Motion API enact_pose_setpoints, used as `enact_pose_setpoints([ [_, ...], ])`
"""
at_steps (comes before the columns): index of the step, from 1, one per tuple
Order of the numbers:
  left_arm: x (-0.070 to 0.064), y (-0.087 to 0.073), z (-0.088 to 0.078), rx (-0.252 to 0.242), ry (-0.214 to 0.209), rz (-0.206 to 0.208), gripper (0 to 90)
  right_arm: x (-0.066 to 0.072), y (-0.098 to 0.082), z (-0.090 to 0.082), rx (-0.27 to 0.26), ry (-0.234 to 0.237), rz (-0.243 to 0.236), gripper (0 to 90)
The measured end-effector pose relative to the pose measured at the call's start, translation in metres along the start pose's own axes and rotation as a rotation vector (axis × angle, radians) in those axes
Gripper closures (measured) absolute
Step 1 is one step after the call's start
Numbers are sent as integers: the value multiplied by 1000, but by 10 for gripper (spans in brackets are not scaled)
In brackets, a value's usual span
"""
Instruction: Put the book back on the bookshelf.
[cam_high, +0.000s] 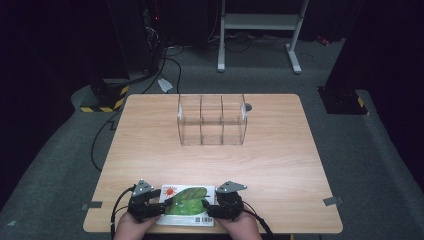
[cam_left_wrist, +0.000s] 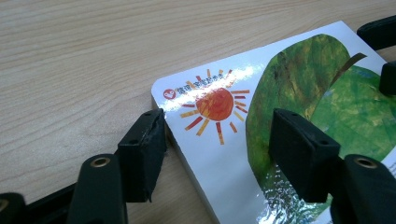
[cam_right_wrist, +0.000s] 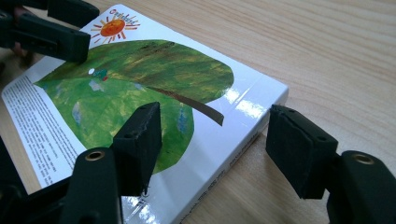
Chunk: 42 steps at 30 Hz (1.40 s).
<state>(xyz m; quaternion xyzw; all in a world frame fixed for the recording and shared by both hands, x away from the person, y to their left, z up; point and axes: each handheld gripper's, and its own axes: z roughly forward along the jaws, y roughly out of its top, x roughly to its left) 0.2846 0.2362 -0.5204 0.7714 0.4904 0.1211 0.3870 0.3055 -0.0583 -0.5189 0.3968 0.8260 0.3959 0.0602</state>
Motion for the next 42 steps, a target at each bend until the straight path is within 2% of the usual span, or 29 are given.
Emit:
enact_pose_setpoints([
  [4,-1,-1,0,-14,11,-9,384,1,1,0,6,-5,-6,369],
  [6,-3,0,0,-24,34,8,408,2,1,0,7,-13,-8,372],
  [11,-5,1,4,-42,42,20,422,0,3,0,-17,-50,-26,406],
  [16,-7,5,9,-50,52,23,428,-4,5,0,-14,-62,-22,410],
  [21,-9,8,14,-55,50,5,431,-8,6,-1,-20,-79,-24,415],
  [22,-9,8,14,-55,50,5,432,-9,7,0,-25,-87,-42,415],
  [26,-11,13,20,-60,54,7,434,-13,8,0,-31,-101,-34,414],
  [34,-12,25,34,-69,43,29,435,-28,11,-2,-39,-124,11,414],
  [42,-12,44,50,-48,33,47,442,-38,11,-4,-56,-151,29,412],
])
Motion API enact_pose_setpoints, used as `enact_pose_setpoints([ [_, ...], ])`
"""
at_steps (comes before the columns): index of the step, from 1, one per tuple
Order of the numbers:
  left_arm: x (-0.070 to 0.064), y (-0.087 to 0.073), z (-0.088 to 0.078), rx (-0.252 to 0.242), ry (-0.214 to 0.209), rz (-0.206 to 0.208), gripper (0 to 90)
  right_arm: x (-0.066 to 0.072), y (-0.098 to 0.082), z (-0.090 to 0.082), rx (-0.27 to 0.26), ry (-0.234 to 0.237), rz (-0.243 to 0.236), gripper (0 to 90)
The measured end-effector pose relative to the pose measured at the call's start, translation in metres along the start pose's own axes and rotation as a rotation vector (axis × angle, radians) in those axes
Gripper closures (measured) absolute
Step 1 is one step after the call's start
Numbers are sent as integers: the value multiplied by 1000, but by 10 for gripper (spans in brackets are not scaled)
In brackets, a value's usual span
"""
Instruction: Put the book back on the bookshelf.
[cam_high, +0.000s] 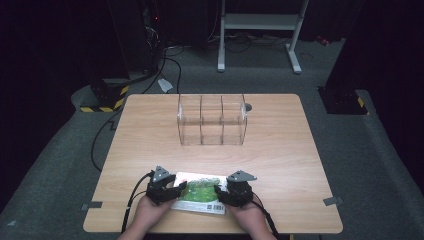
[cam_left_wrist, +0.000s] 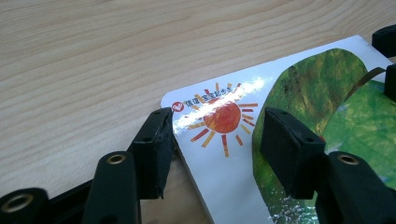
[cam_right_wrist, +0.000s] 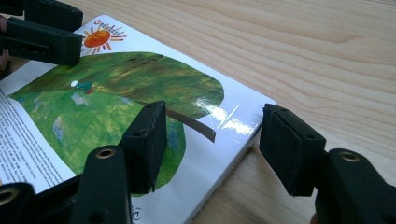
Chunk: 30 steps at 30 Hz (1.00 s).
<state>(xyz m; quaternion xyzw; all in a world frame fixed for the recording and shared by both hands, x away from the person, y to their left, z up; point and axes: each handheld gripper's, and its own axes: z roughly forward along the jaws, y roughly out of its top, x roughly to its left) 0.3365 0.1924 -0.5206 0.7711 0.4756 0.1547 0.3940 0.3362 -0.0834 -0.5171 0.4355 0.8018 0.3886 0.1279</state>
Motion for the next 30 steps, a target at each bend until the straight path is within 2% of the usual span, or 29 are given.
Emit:
enact_pose_setpoints([
  [13,-6,16,21,-8,3,14,451,-19,3,0,-12,-41,20,412],
  [15,-8,19,25,-12,2,10,453,-23,4,0,-21,-60,19,413],
  [20,-11,22,30,-19,4,1,453,-29,5,0,-24,-70,25,412],
  [24,-9,21,29,-13,-7,-25,428,-29,5,-1,-22,-68,25,411],
  [25,-8,19,27,-4,-14,-33,398,-28,5,-3,-4,-61,40,371],
  [26,-8,19,27,-4,-14,-33,388,-28,5,-3,-4,-61,40,371],
  [27,-9,14,22,0,-23,-40,381,-26,2,-5,12,-42,30,338],
  [30,-12,6,14,12,-42,-46,361,-21,-5,-12,20,-27,42,301],
])
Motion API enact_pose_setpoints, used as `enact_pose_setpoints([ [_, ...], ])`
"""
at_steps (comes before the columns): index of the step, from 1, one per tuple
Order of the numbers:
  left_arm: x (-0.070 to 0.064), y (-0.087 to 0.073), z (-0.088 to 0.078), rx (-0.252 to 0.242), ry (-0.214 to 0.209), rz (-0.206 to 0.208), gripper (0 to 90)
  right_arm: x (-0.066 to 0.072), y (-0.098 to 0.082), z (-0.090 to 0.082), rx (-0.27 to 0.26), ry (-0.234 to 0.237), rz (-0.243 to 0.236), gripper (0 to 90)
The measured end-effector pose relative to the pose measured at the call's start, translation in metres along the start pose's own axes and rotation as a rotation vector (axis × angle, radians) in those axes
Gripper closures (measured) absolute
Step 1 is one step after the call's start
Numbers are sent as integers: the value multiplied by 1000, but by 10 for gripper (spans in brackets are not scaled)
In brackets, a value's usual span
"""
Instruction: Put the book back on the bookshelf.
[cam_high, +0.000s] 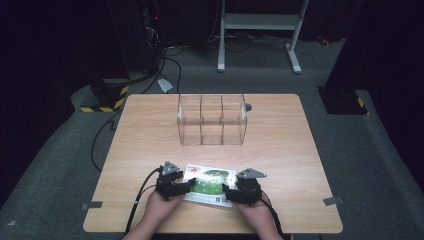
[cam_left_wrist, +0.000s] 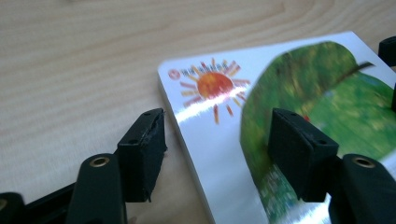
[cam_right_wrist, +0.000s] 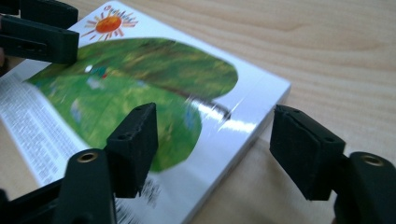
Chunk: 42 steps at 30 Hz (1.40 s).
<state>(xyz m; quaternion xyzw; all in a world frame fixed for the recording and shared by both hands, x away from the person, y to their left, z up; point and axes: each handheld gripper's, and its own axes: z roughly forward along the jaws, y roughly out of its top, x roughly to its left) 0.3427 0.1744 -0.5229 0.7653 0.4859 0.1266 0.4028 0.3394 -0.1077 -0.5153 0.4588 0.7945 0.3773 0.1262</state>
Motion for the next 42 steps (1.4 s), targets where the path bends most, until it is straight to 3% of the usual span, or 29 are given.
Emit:
enact_pose_setpoints([
  [5,-8,-12,-10,-3,-24,0,354,4,-10,-8,24,40,26,275],
  [13,-12,-12,-10,9,-7,13,358,7,-13,-9,39,77,35,310],
  [24,-16,-13,-11,-4,14,12,369,12,-9,-8,19,23,-18,333],
  [42,-16,5,12,-24,27,-6,388,-12,9,10,-30,-50,53,352],
])
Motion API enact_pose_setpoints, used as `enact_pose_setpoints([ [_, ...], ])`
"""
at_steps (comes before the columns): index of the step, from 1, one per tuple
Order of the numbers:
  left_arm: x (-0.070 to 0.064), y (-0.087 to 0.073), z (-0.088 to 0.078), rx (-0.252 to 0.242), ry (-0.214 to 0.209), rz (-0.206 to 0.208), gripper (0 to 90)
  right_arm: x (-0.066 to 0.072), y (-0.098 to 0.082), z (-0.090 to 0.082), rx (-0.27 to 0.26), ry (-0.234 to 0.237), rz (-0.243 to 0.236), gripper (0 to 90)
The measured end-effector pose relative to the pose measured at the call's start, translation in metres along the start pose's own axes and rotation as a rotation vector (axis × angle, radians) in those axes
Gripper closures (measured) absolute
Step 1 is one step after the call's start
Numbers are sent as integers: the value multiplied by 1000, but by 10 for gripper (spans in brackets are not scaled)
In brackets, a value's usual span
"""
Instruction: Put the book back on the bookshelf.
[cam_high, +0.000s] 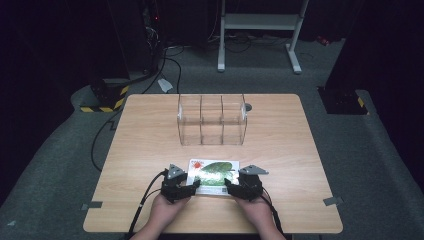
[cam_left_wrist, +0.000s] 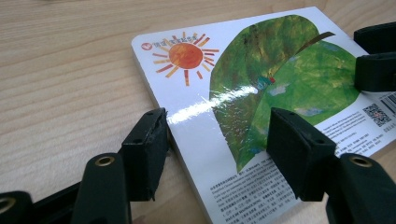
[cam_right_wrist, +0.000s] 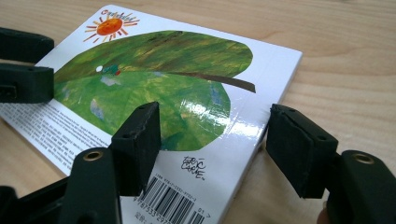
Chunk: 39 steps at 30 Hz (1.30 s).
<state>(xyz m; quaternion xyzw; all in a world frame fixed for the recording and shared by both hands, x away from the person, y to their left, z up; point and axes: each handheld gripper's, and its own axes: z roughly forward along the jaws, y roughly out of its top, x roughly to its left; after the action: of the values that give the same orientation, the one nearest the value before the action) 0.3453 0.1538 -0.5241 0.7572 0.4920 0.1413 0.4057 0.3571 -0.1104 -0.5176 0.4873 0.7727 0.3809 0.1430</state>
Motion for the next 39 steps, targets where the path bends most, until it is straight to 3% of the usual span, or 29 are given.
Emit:
enact_pose_setpoints([
  [8,1,1,1,-9,4,-16,420,-4,4,3,3,2,-2,350],
  [13,3,0,0,-1,-14,-19,396,-7,4,-4,31,61,-24,297],
  [16,4,0,-1,-6,-17,-14,396,-4,0,-15,13,55,-43,279],
  [19,5,0,-2,-12,-36,-36,386,-1,-8,-23,-9,49,-51,265],
  [22,5,0,-4,-26,-50,-31,381,0,-19,-24,2,92,-24,234],
  [29,6,2,-6,-52,-49,-23,395,8,-23,-19,33,88,-68,220],
  [30,7,3,-4,-54,-49,-39,402,10,-24,-18,37,77,-85,212],
  [34,7,4,0,-47,-30,-15,398,11,-24,-18,35,72,-81,210],
  [39,9,6,2,-51,-32,-23,413,12,-23,-16,39,65,-92,203],
])
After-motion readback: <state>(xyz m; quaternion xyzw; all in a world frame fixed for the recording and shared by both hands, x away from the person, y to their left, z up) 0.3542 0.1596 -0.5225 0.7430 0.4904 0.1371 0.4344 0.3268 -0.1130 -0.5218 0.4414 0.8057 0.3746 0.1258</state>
